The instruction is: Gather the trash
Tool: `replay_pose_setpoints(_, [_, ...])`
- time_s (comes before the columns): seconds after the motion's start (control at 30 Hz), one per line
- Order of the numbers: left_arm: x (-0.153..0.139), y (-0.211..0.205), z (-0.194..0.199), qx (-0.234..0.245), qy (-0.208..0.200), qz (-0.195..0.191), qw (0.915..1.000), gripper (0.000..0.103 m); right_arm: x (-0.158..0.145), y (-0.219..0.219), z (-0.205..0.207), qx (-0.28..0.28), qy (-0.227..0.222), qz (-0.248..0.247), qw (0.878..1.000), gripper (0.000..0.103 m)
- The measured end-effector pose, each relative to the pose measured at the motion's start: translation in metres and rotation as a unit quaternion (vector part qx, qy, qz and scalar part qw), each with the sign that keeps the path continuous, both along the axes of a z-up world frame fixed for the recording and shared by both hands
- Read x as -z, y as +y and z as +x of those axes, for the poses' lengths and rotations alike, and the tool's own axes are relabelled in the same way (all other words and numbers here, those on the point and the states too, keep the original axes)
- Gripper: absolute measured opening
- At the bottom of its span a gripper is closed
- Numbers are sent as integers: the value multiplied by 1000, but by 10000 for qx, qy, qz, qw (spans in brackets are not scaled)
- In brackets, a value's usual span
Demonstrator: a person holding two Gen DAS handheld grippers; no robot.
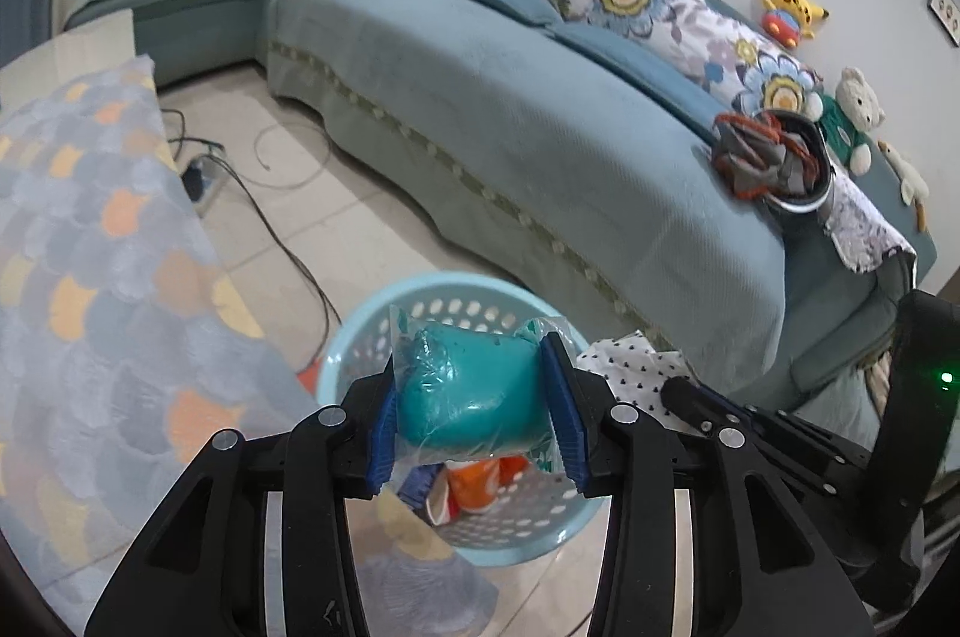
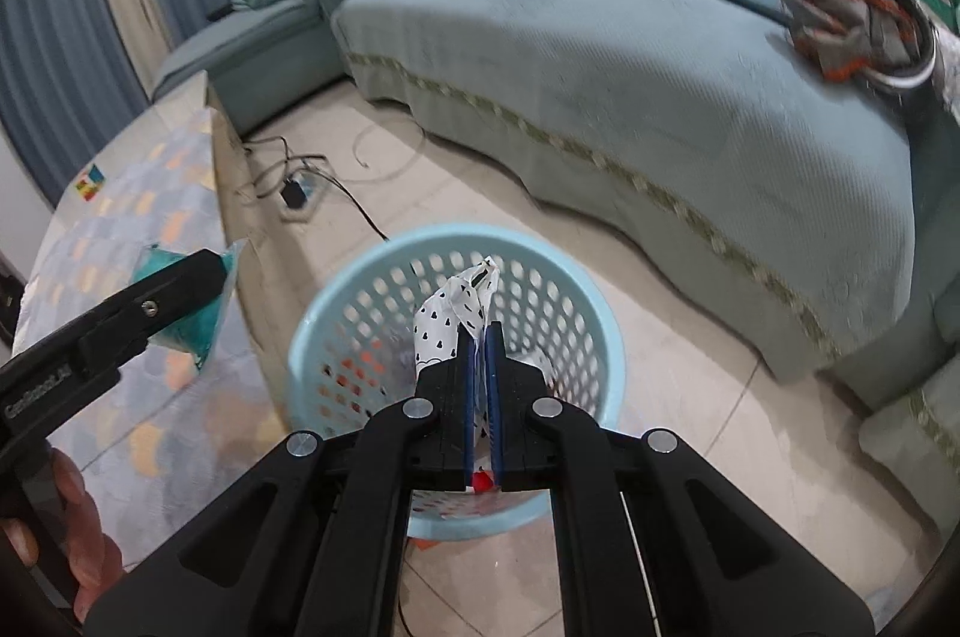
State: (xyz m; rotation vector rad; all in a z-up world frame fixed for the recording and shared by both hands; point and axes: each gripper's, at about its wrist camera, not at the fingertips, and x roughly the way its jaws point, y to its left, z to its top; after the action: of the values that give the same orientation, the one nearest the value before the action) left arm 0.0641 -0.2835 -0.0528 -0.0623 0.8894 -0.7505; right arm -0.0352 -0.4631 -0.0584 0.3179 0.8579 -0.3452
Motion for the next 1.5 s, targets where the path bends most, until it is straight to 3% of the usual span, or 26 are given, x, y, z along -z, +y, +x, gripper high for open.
replay_pose_setpoints(0.03, [2,-1,0,29,32,-18,10000,42,4,-3,0,19,32,53,10000,2])
replay_pose_setpoints(0.13, [4,-1,0,18,52,-120,9999,60,11,-7,0,59,103,228,9997,3])
replay_pose_setpoints(0.23, [2,0,-2,11,5,-148,9999,69,16,-10,-1,78,154,281,9995,8])
replay_pose_setpoints(0.33, [1,-1,-3,-19,-13,-149,9999,72,16,-12,-7,167,128,281,9994,36])
replay_pose_setpoints(0.37, [0,0,-5,-21,-27,-146,9999,72,15,-12,-9,199,85,275,9994,50])
replay_pose_setpoints(0.4, [-1,1,-5,-32,-39,-135,9999,73,13,-12,-11,223,38,274,9994,53])
replay_pose_setpoints(0.63, [-26,20,-18,-183,-252,-253,9992,78,-13,-2,-28,228,-270,199,9992,53])
replay_pose_setpoints(0.8, [-50,43,-40,-318,-759,33,9966,81,-49,27,-42,129,-715,-65,9973,53])
replay_pose_setpoints(0.93, [-61,71,-59,-705,-1327,278,9883,85,-70,57,-52,143,-997,-630,9929,53])
replay_pose_setpoints(1.07, [-58,96,-76,-1149,-1942,402,9734,85,-73,91,-71,356,-1379,-1346,9806,53])
replay_pose_setpoints(1.33, [-62,109,-88,-1602,-2683,692,9474,85,-69,113,-72,367,-1583,-1725,9715,56])
replay_pose_setpoints(1.5, [-57,120,-89,-1792,-2513,637,9490,85,-57,126,-72,271,-1541,-1718,9726,57])
